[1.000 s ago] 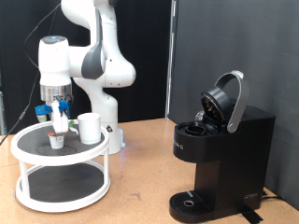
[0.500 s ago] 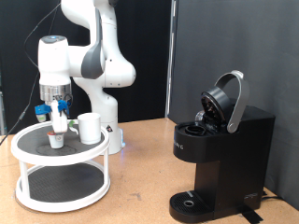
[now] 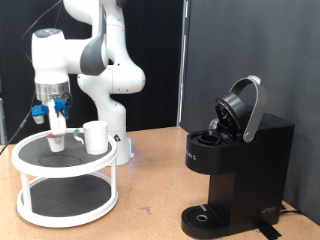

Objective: Make a cup of coffee with the keurig machine

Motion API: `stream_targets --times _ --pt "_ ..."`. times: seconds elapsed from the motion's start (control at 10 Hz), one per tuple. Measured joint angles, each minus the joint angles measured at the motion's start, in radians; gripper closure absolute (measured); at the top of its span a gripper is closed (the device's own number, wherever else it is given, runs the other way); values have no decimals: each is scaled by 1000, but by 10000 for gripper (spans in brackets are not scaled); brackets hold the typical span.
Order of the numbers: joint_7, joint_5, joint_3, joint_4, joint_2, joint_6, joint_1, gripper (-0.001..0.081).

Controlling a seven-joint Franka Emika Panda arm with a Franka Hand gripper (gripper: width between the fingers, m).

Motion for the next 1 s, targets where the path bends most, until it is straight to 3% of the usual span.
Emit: stream_targets --times 0.2,0.4,0.7,1.0 --pt "0 0 -1 10 -1 -13 0 407" --pt "0 60 -1 18 -3 -23 5 407" --pt "1 228 -1 102 -13 -129 35 407" --pt "27 327 26 189 -13 -223 82 407"
